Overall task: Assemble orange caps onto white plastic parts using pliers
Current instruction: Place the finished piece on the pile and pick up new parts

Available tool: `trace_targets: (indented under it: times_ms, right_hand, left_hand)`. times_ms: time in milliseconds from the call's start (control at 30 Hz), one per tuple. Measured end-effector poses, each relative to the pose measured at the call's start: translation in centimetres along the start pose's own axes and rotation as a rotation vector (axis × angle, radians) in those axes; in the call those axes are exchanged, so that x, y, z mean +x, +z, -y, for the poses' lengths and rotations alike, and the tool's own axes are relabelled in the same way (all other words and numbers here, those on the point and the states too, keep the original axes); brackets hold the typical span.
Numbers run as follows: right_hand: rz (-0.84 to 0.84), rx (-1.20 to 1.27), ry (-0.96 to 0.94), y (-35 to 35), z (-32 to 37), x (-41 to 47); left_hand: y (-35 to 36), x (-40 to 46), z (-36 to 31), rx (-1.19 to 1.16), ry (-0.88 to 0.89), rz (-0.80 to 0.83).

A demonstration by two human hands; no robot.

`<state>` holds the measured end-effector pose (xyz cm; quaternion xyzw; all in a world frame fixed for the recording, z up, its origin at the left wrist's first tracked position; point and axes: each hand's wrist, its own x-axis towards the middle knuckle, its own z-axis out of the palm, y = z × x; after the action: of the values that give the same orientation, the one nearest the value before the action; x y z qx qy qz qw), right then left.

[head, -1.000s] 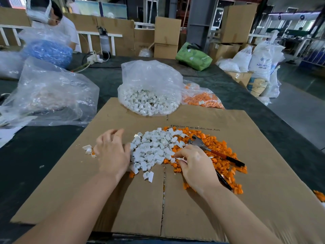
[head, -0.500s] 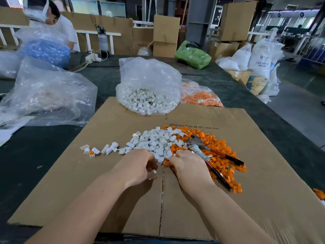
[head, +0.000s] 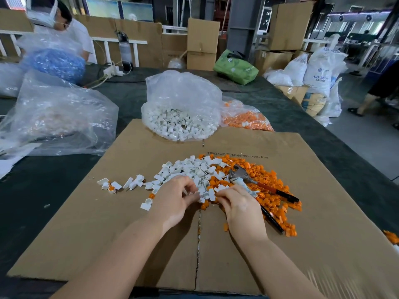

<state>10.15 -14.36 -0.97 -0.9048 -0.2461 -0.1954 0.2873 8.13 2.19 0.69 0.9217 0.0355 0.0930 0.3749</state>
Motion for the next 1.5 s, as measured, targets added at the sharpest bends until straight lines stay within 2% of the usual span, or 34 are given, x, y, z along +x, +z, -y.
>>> trace_targets:
  times_ms: [100, 267, 367, 467, 600, 733, 1033, 1233, 1500]
  right_hand:
    - [-0.032, 0.126, 0.135, -0.2, 0.1, 0.0]
    - [-0.109, 0.208, 0.198, -0.4, 0.5, -0.2]
    - [-0.125, 0.231, 0.222, -0.3, 0.5, -0.3]
    - [-0.115, 0.306, 0.244, -0.1, 0.7, -0.4]
    - [-0.104, 0.396, 0.305, 0.2, 1.2, -0.3]
    - [-0.080, 0.353, 0.317, 0.5, 1.4, -0.1]
    - [-0.046, 0.256, 0.255, 0.8, 1.9, 0.2]
    - [-0.001, 0.167, 0.245, 0.8, 2.1, 0.1]
    - [0.121, 0.115, 0.322, 0.3, 2.3, 0.8]
  left_hand:
    - [1.3, -0.4, -0.5, -0.167, 0.003, -0.042]
    - [3.4, -0.9, -0.6, -0.165, 0.035, -0.161]
    - [3.8, -1.1, -0.4, -0.251, -0.040, -0.220]
    - [3.8, -0.9, -0.4, -0.433, -0.134, -0.250]
    - [3.7, -0.7, -0.1, -0.672, -0.203, -0.196]
    - [3.7, -0.7, 0.3, -0.757, -0.208, -0.185]
    - [3.7, -0.8, 0.5, -0.957, -0.179, -0.029]
    - [3.8, -1.1, 0.1, -0.976, -0.207, -0.090]
    - [3.6, -2.2, -0.9, -0.736, -0.031, -0.099]
